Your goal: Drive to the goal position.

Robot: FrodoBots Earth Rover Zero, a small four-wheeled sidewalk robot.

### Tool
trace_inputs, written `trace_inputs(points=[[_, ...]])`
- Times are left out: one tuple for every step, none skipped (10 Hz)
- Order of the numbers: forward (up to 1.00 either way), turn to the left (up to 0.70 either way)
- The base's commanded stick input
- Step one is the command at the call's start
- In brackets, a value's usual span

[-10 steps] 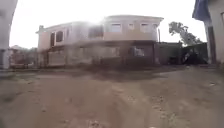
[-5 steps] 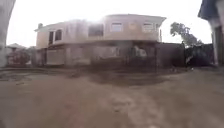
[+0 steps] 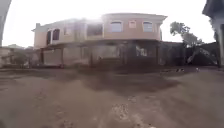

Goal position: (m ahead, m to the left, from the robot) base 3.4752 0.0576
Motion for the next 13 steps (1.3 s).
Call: trace_inputs(points=[[1.0, 0.0], [1.0, 0.0], [1.0, 0.0], [1.0, 0.0], [1.0, 0.0], [1.0, 0.0], [1.0, 0.0], [1.0, 0.0], [1.0, 0.0], [1.0, 0.0], [1.0, 0.0], [1.0, 0.0], [1.0, 0.17]])
